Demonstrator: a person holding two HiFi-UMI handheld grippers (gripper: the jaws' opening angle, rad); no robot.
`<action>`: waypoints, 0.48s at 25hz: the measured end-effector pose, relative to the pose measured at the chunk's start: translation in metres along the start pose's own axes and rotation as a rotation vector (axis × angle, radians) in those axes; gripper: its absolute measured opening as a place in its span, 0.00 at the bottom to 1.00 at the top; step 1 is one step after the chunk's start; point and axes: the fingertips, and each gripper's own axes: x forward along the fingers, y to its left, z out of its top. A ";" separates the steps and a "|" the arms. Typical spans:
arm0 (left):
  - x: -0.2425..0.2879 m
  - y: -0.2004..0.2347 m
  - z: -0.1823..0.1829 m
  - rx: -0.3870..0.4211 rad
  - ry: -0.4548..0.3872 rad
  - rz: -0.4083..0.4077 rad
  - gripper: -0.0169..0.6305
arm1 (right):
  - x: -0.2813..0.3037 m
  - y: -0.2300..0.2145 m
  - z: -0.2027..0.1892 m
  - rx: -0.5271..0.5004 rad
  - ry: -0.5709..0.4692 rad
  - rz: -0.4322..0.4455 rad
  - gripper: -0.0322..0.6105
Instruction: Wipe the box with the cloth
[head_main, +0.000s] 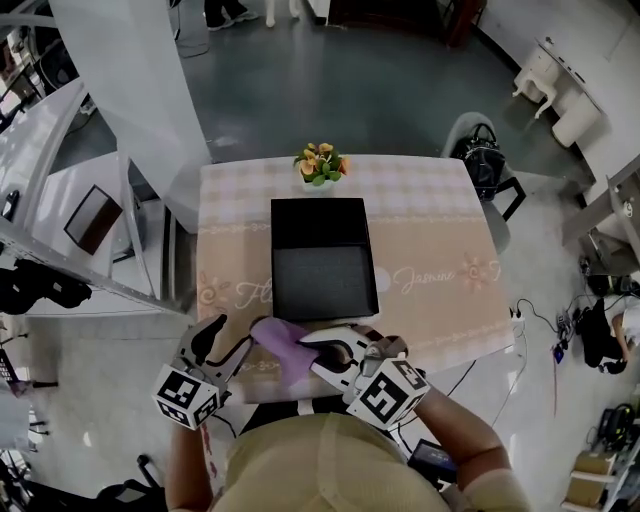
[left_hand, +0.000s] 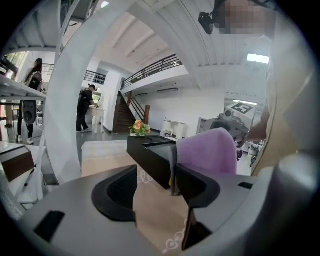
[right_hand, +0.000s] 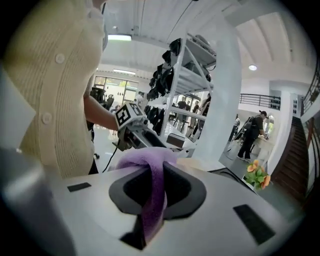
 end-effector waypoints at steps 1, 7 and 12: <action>-0.004 0.002 -0.004 -0.008 0.007 0.013 0.40 | 0.007 0.004 -0.006 -0.043 0.022 0.015 0.14; -0.025 0.016 -0.022 -0.050 0.030 0.092 0.40 | 0.039 0.014 -0.040 -0.247 0.142 0.060 0.14; -0.034 0.021 -0.028 -0.069 0.033 0.123 0.40 | 0.055 0.011 -0.059 -0.296 0.228 0.060 0.14</action>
